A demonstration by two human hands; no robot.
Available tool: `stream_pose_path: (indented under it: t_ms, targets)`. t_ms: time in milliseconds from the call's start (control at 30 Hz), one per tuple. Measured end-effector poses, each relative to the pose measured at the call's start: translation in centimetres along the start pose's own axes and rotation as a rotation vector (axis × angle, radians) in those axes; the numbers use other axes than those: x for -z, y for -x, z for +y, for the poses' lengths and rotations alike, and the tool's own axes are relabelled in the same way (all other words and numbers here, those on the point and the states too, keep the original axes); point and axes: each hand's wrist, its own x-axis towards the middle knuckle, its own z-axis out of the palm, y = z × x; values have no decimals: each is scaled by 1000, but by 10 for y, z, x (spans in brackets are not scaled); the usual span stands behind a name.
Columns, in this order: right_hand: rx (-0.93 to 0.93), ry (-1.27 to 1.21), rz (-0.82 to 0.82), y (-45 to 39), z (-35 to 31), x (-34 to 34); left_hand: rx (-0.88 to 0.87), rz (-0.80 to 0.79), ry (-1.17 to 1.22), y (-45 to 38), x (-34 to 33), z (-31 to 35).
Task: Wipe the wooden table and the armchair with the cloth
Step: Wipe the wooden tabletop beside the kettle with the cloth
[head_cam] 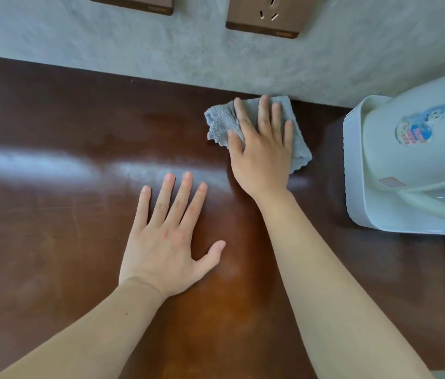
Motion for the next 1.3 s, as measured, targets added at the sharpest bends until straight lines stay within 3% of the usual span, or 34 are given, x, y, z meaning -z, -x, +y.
stream_pose_path:
  t_ms: [133,300,467,667,833,1100,1300]
  targets:
    - [135,22,-35,-1,33,7,2,5,1,0,-1,0]
    - [-75,20,20,8,95,18,2,-5,6,0,-1,-1]
    - [-253,22,17,33,52,9,5,-12,11,1,1,0]
    - [98,48,-21,24,-37,-7,-2,6,26,0,2,-1]
    - [353,27,-59,-2,-22,-2,4,18,13,1,-1,-2]
    - [-136,-3,1,19,86,12,19,7,-11,1,-2,-2]
    - [-127,79,-105,159,68,9,22,15,5,1,-1,-1]
